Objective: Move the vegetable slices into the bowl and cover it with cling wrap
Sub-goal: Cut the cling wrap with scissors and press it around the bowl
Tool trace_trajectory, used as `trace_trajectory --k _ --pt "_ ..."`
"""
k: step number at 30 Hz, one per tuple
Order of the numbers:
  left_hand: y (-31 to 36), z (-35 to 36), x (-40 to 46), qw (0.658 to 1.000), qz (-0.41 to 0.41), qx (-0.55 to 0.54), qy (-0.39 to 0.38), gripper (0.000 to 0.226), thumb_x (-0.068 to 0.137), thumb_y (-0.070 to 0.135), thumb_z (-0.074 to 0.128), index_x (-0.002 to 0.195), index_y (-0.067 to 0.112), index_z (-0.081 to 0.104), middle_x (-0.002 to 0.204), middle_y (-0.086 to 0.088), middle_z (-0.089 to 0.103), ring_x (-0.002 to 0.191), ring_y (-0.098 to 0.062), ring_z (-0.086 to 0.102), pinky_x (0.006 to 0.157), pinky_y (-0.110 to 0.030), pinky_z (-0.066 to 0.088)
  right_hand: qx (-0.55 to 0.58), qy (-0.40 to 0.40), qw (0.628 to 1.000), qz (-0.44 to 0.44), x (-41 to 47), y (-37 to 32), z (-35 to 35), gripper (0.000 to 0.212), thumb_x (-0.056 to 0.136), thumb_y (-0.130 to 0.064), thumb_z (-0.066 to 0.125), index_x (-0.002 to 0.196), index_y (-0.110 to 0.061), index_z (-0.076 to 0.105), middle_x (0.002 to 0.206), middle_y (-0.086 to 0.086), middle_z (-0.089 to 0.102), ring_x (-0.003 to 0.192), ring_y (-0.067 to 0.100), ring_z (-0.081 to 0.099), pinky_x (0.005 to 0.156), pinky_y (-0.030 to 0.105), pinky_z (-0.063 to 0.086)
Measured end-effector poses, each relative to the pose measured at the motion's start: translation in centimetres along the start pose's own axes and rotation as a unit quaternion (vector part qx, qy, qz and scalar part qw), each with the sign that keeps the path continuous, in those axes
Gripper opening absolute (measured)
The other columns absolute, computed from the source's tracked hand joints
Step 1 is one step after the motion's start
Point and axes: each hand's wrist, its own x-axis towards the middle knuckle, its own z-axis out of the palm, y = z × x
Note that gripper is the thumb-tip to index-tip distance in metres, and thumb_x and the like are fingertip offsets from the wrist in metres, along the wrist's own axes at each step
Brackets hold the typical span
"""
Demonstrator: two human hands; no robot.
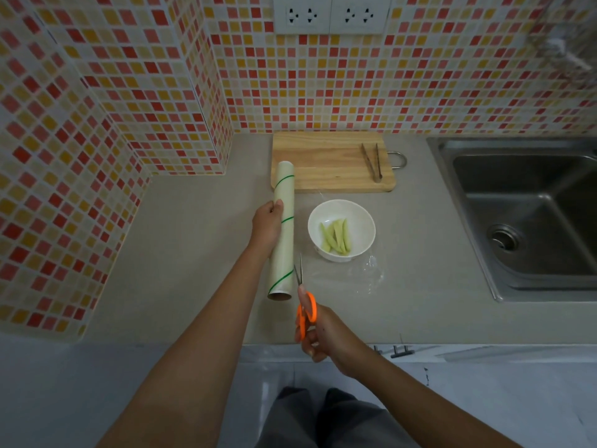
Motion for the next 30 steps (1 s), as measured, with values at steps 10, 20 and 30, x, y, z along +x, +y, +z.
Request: trace_trajectory --k 10,20,30 --pt "0.0 0.0 0.1 1.0 0.0 -0.001 0.004 0.03 0.099 0.028 0.039 0.081 0.007 0.052 0.079 -0.016 0.05 0.073 -0.02 0.046 0.068 -0.033 0.034 0.009 0.039 0.993 -0.11 -0.3 0.5 0.5 0.065 0.071 -0.073 0.049 0.063 -0.009 0.045 0.047 0.001 0.047 0.036 0.012 0.035 0.042 0.02 0.028" --pt "0.0 0.0 0.0 1.0 -0.005 -0.006 0.009 0.029 0.099 0.026 0.039 0.08 0.008 0.051 0.078 -0.016 0.048 0.072 -0.02 0.044 0.066 -0.032 0.033 0.002 0.049 0.991 -0.124 0.3 0.4 0.4 0.064 0.082 -0.068 0.049 0.06 -0.007 0.047 0.053 0.013 0.053 0.033 0.015 0.039 0.039 0.019 0.031" --pt "-0.2 -0.1 -0.3 1.0 -0.015 -0.002 0.008 0.031 0.099 0.027 0.038 0.078 0.008 0.051 0.076 -0.017 0.048 0.072 -0.021 0.046 0.067 -0.033 0.035 -0.023 0.057 0.993 -0.101 2.2 -1.6 0.0 0.071 0.079 -0.075 0.044 0.054 -0.009 0.05 0.056 0.015 0.053 0.031 0.016 0.038 0.038 0.017 0.028"
